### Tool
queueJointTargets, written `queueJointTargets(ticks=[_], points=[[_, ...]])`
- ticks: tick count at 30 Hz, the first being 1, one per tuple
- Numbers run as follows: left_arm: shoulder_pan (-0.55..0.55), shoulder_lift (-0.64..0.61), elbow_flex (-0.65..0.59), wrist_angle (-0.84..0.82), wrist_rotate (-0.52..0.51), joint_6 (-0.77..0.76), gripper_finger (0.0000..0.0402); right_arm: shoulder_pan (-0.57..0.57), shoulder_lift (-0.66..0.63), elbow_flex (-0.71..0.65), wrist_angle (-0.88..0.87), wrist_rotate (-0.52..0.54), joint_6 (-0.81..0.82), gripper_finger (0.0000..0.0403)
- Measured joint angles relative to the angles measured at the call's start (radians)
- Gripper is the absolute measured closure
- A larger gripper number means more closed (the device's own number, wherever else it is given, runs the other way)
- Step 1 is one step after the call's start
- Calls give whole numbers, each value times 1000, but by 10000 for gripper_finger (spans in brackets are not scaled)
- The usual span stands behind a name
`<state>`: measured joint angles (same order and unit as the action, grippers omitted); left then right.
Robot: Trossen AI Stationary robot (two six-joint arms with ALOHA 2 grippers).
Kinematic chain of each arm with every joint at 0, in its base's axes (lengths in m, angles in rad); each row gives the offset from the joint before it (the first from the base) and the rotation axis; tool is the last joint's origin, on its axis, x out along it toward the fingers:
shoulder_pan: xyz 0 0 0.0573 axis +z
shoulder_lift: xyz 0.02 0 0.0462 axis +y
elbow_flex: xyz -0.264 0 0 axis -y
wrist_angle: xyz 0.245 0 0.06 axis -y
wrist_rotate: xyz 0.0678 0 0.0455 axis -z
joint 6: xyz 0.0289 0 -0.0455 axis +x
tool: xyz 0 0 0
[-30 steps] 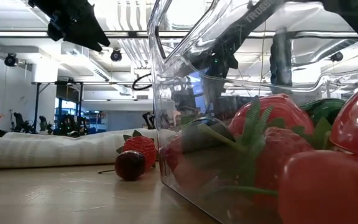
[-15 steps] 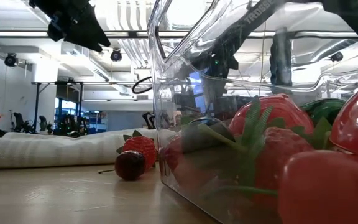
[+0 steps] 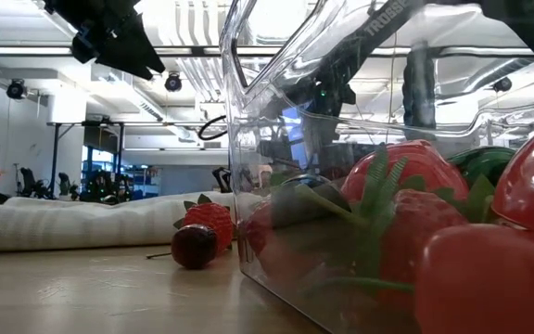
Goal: Pick and placing Produce into tupperware
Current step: Put the pumpkin into the transparent bin
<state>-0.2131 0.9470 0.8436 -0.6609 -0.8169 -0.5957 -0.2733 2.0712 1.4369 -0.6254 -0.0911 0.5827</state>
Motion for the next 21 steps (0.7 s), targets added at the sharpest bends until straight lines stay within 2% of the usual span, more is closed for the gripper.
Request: queueJointTargets(ticks=[5,11,15,17,21], points=[[0,0,0,0,0,0,191,0,-3,0,1,-18,0,168],[0,0,0,1,0,0,191,4,-58,-1,1,-69,0,147],[0,0,0,1,0,0,191,11,-148,-1,-10,-84,12,144],[0,0,0,2,0,0,191,23,-211,-1,-38,-123,11,151],[0,0,0,1,0,0,191,93,-364,-1,-145,-179,13,162]])
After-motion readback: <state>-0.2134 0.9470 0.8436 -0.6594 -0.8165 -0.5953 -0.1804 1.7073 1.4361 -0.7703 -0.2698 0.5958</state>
